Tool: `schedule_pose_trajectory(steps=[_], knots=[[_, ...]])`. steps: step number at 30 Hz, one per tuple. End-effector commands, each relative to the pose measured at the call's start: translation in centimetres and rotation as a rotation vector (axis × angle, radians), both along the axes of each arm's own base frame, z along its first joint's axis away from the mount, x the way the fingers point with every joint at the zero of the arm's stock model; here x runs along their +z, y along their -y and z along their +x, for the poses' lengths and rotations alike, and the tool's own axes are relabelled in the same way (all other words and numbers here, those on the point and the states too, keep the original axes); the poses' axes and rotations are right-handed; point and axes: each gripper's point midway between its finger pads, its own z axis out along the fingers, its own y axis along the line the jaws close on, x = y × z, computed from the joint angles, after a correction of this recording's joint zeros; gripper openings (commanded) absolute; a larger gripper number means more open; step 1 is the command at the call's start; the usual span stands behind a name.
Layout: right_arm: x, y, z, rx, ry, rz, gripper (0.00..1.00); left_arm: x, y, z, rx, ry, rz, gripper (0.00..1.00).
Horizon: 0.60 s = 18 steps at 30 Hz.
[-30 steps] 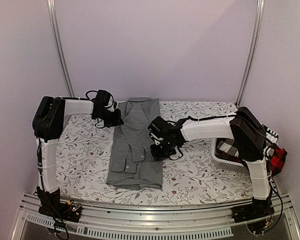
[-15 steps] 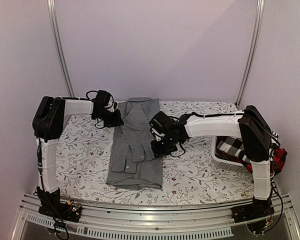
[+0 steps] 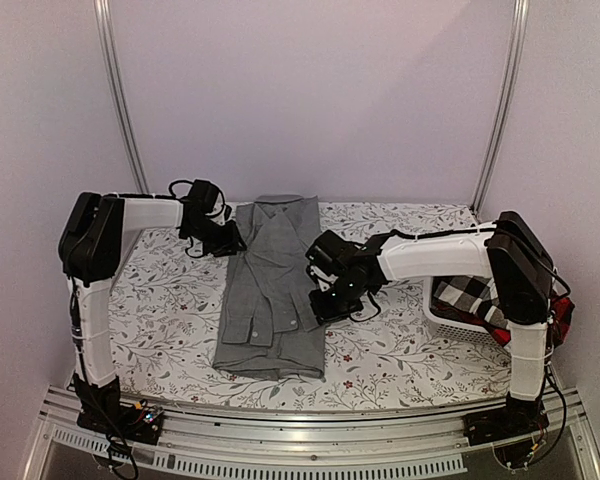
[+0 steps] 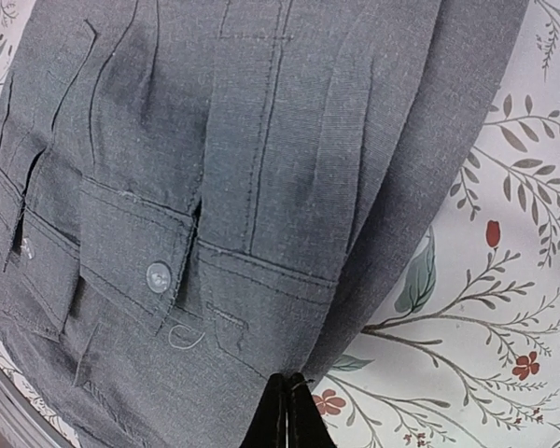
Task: Fold and stack the long sleeve shirts
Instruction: Adjust the sleeve at the center of the board.
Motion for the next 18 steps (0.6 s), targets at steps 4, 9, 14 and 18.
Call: schedule_pose_trajectory(steps=[4, 9, 14, 18], knots=[[1.6, 0.0, 0.1, -0.006, 0.045, 0.019, 0.27, 6.0, 1.8, 0.5, -0.044, 0.143, -0.044, 0.23], [3.4, 0.3, 1.7, -0.044, 0.122, 0.023, 0.36, 7.0, 6.0, 1.8, -0.122, 0.209, -0.12, 0.22], [4.7, 0.5, 2.7, -0.075, 0.155, 0.055, 0.35, 6.5, 8.6, 5.4, -0.125, 0.257, -0.196, 0.2], [4.9, 0.5, 2.6, -0.072, 0.153, 0.073, 0.35, 4.1, 9.7, 8.3, -0.111, 0.245, -0.219, 0.19]])
